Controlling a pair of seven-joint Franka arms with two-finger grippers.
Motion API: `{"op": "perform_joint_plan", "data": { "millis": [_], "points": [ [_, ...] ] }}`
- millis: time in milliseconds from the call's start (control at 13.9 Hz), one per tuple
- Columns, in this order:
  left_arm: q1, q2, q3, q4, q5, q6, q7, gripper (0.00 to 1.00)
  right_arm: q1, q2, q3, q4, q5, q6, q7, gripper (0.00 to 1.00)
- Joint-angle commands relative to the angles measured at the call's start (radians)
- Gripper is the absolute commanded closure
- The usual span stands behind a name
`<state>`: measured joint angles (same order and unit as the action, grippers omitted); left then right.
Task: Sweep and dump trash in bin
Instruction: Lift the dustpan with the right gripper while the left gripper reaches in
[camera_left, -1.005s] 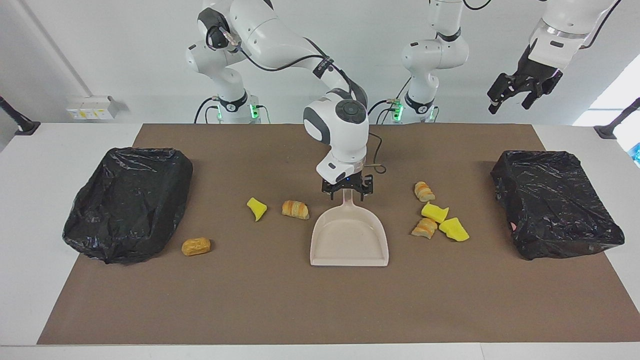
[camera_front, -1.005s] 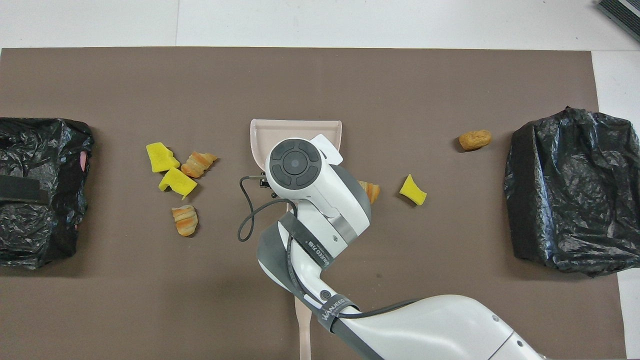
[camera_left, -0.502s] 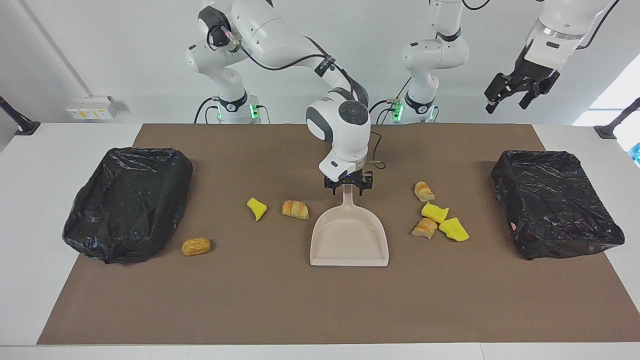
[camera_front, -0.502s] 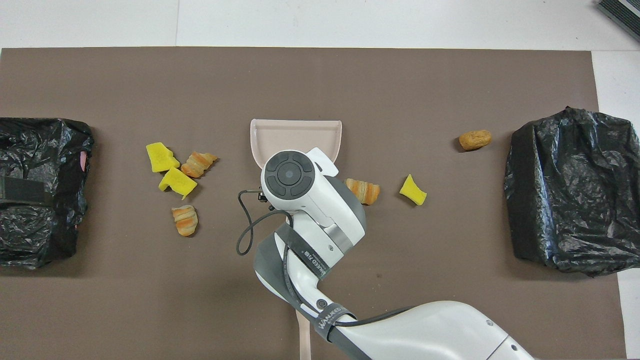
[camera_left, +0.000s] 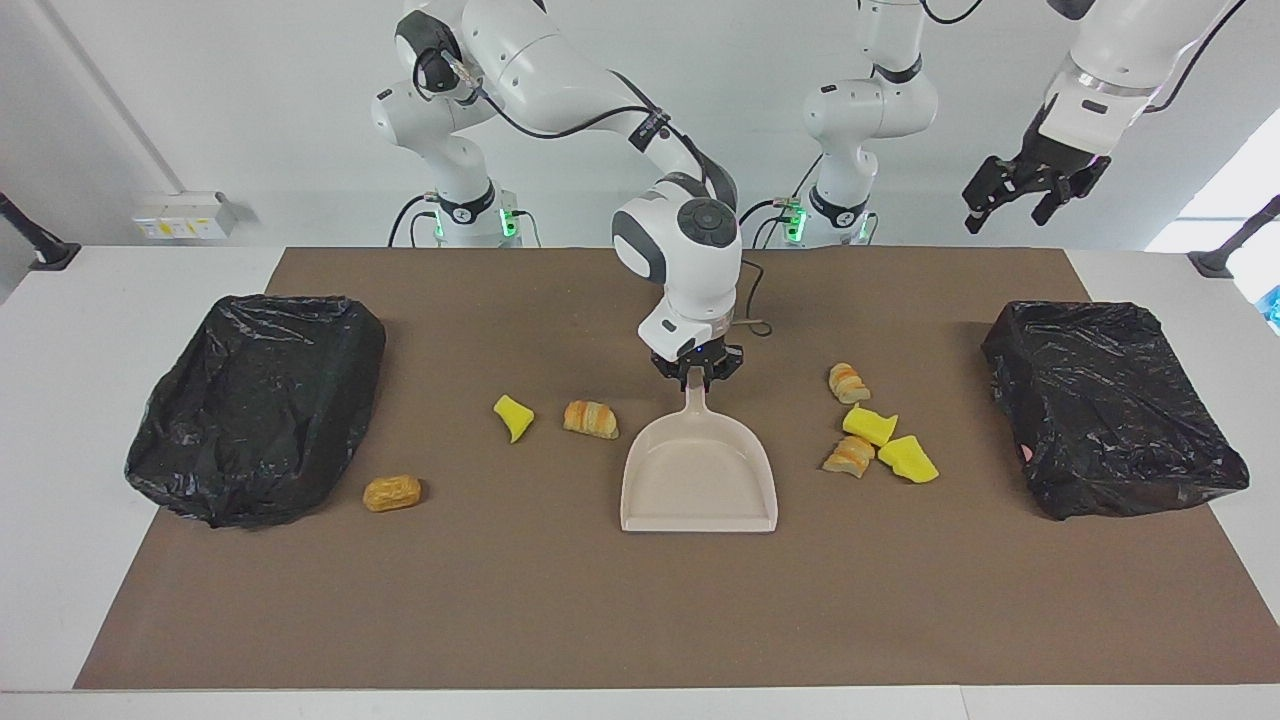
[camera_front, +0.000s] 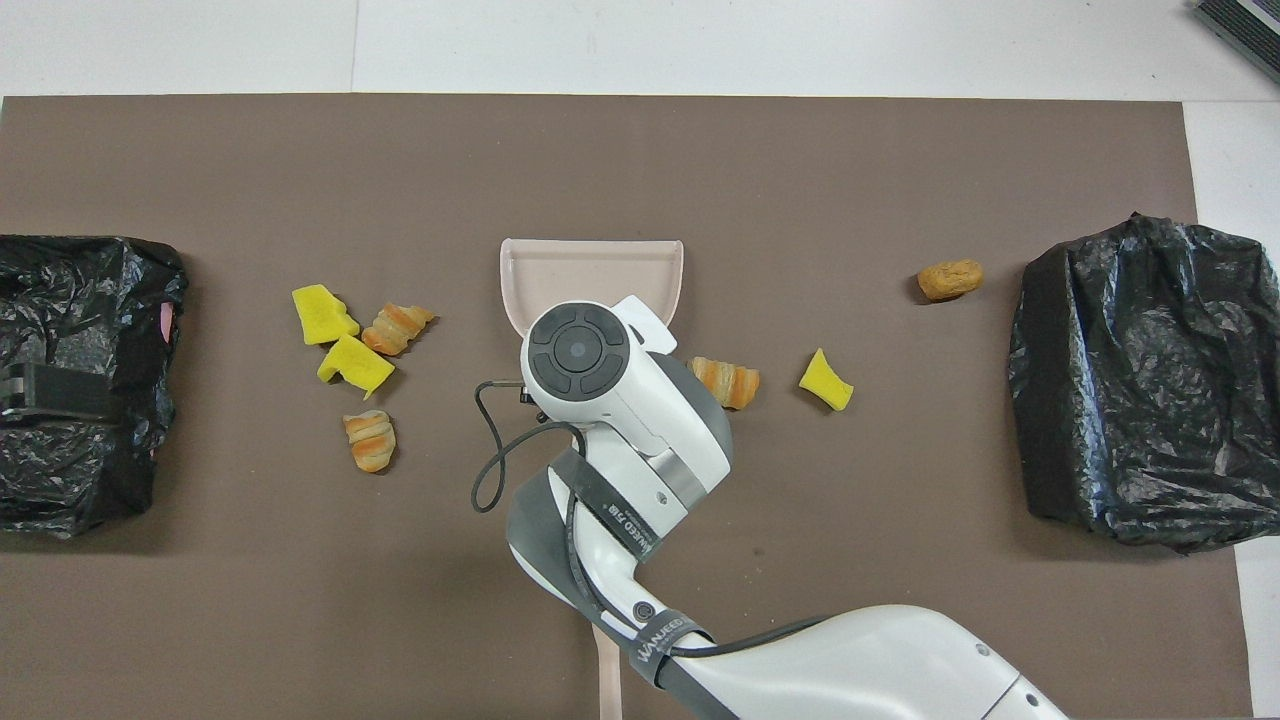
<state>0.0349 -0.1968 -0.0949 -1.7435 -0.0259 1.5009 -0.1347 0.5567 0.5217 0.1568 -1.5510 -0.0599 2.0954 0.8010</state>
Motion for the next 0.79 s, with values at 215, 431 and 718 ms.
{"op": "perform_joint_plan", "data": {
  "millis": [215, 431, 718],
  "points": [
    [-0.144, -0.124, 0.009, -0.308, -0.011, 0.148, 0.006, 0.0, -0.092, -0.143, 0.013, -0.029, 0.116, -0.095, -0.106, 1.0],
    [-0.29, -0.154, 0.009, -0.436, -0.011, 0.167, 0.0, 0.0, -0.161, -0.204, 0.012, -0.027, 0.135, -0.197, -0.341, 1.0],
    [-0.464, -0.236, 0.009, -0.58, -0.025, 0.249, -0.066, 0.0, -0.283, -0.247, 0.01, -0.027, 0.132, -0.346, -0.699, 1.0]
  ]
}}
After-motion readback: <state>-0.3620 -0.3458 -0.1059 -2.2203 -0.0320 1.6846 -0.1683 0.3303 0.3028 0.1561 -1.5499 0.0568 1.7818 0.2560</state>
